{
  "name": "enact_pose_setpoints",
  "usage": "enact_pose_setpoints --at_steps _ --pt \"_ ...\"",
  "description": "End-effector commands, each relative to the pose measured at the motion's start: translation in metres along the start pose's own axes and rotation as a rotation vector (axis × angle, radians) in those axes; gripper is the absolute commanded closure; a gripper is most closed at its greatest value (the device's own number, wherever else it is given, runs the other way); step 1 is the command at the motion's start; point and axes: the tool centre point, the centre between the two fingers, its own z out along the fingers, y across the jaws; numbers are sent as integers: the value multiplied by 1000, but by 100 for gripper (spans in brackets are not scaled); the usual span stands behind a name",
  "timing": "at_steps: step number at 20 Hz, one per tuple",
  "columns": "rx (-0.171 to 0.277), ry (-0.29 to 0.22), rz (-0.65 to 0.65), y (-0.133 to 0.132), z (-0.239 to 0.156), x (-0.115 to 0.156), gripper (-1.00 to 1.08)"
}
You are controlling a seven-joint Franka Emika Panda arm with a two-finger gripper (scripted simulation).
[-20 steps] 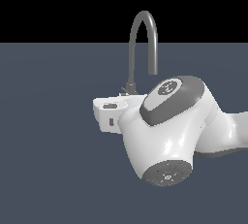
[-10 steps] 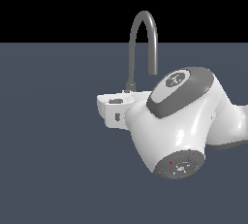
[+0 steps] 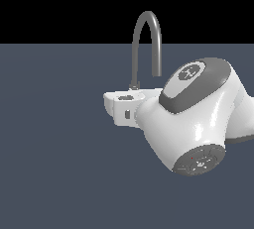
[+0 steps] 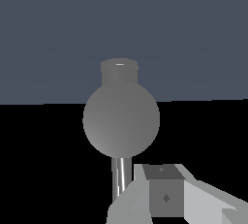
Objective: Turn on the faucet by rotating a designated handle.
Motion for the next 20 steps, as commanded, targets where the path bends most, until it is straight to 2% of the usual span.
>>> enact_pose_setpoints --at_steps 1,13,14,15,20 --pt "10 -2 -3 -12 0 2 108" --pt "40 -30 -22 -64 -1 0 108" --pt "40 -30 -22 -64 -1 0 108" --pt "-46 -22 4 -13 0 1 108" --pt "-18 -25 -5 -34 0 15 108"
